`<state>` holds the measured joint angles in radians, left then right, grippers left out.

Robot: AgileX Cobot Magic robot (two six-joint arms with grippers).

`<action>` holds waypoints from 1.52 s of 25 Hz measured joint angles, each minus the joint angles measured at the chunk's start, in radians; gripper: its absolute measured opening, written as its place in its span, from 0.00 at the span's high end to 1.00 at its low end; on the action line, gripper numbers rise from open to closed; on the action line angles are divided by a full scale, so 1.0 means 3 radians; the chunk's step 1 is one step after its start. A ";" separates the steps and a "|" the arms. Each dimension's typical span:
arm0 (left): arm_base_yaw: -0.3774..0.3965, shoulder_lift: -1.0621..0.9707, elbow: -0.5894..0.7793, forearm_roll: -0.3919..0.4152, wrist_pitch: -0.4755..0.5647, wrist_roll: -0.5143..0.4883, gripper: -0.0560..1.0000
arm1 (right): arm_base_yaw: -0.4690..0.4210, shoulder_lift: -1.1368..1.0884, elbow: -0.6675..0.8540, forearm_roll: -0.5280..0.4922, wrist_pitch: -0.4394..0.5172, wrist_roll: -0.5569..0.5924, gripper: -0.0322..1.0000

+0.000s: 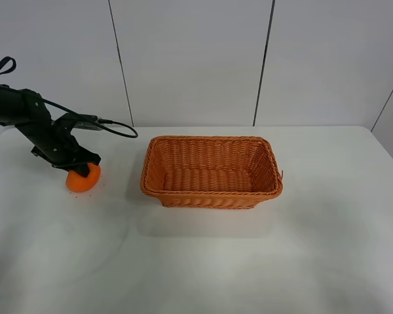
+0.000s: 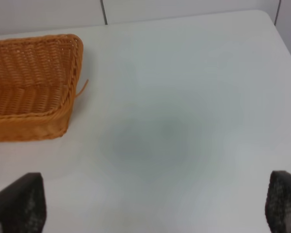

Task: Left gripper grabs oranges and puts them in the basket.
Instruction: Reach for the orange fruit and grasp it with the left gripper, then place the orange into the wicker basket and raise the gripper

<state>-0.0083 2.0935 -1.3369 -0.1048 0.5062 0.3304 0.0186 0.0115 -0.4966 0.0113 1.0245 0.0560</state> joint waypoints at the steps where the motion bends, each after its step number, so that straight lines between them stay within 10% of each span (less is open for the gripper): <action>1: 0.0000 -0.0004 0.0000 0.0008 0.0013 0.0005 0.79 | 0.0000 0.0000 0.0000 0.0000 0.0000 0.0000 0.30; 25: -0.0062 -0.1156 0.0000 -0.0381 0.0871 -0.0143 0.83 | 0.0000 0.0000 0.0000 0.0000 0.0000 0.0000 0.30; 38: -0.1186 -0.1210 -0.0571 -0.0409 0.0861 -0.0196 0.83 | 0.0000 0.0000 0.0000 0.0000 0.0000 0.0000 0.30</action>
<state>-0.3642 1.7305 -1.5082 -0.2276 0.7644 0.2715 0.0186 0.0115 -0.4966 0.0113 1.0245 0.0560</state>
